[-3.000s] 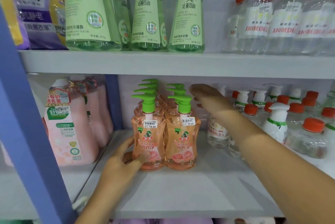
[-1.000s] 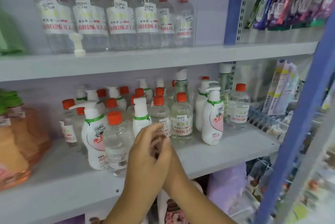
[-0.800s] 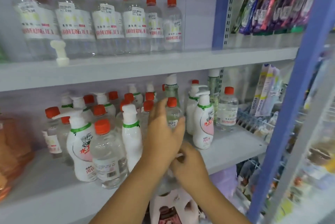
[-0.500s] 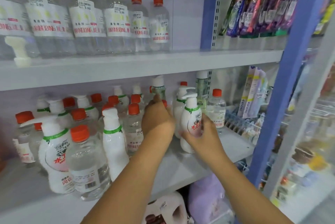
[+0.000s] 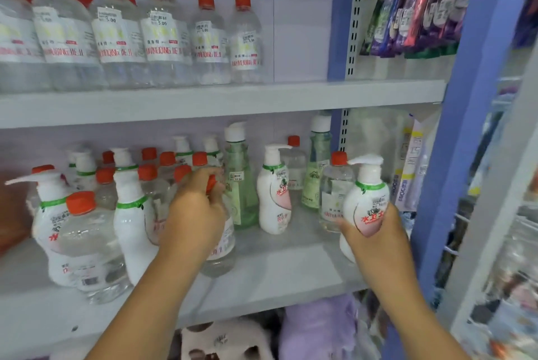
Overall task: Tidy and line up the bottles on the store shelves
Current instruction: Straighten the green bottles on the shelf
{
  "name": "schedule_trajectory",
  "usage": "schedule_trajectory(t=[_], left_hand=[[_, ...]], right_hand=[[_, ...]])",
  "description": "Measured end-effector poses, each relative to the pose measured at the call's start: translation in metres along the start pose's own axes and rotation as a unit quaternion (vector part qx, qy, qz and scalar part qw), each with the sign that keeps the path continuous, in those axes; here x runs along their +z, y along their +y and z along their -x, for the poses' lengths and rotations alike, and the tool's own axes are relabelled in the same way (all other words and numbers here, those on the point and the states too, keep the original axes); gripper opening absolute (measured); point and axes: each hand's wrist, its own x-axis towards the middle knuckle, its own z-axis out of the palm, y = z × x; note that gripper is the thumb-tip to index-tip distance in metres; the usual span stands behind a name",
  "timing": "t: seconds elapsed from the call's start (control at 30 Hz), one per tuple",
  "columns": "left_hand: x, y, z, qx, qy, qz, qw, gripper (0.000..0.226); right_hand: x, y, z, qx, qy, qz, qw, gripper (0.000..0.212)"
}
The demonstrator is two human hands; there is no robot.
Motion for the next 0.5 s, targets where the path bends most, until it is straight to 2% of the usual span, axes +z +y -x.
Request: schedule_trajectory(t=[0.1,0.2,0.23,0.37,0.43,0.5], left_hand=[[0.005,0.016,-0.01,-0.008,0.044,-0.018,0.999,0.031],[0.008,0.043,-0.051,-0.069,0.052,0.099,0.991,0.03],[0.008,0.053,-0.065,-0.099,0.035,0.115,0.988,0.03],[0.008,0.078,-0.103,-0.144,-0.106,0.008,0.984,0.02],[0.013,0.079,-0.113,-0.147,-0.178,-0.004,0.973,0.029],[0.021,0.069,-0.124,-0.132,-0.201,0.005,0.971,0.048]], right_hand=[[0.003,0.018,-0.015,-0.01,-0.013,-0.031,0.999,0.071],[0.011,0.032,-0.021,-0.02,-0.021,-0.042,0.999,0.085],[0.011,0.035,-0.021,-0.019,-0.026,-0.038,0.999,0.089],[0.001,0.03,0.0,-0.007,-0.04,-0.014,0.999,0.102],[-0.004,0.021,0.025,-0.093,-0.021,0.0,0.995,0.1],[-0.007,0.007,0.049,-0.189,-0.037,-0.022,0.981,0.088]])
